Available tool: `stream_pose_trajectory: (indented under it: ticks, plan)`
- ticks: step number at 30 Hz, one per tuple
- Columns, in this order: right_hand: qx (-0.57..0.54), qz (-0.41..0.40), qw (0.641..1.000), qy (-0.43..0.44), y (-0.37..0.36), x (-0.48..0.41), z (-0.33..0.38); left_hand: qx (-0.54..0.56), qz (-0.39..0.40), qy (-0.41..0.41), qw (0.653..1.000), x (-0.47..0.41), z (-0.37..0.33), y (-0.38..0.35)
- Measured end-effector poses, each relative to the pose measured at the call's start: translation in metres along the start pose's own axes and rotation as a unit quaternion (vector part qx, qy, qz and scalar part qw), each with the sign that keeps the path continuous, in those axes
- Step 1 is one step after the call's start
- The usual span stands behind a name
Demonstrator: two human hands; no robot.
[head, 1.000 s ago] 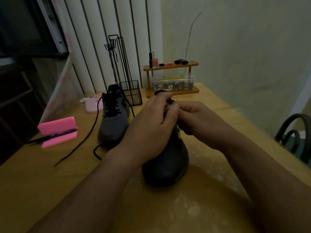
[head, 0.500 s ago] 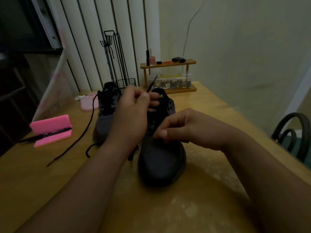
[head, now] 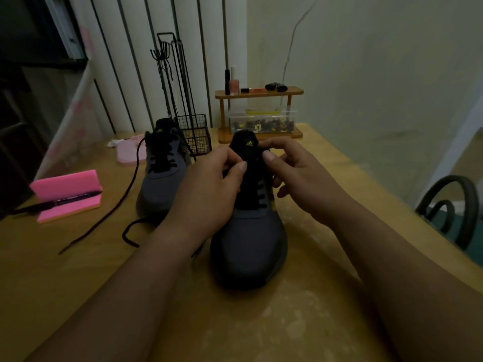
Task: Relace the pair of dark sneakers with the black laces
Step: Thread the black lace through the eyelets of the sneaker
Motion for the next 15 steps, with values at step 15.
stream_pose_trajectory:
  ticks: [15]
  plan:
    - [-0.289,0.023,0.951,-0.107,-0.008,-0.008,-0.031,-0.009,0.022,-0.008,1.000,-0.008,0.013,-0.010]
Point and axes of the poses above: each hand's wrist, its own x-axis away from the middle knuckle, its own y-axis out of the back of the hand, z = x × y, the point moved 10 cm from there along -x, towards the middle knuckle, and after that the axes turned 8 degrees about x, right-handed, at the moved point
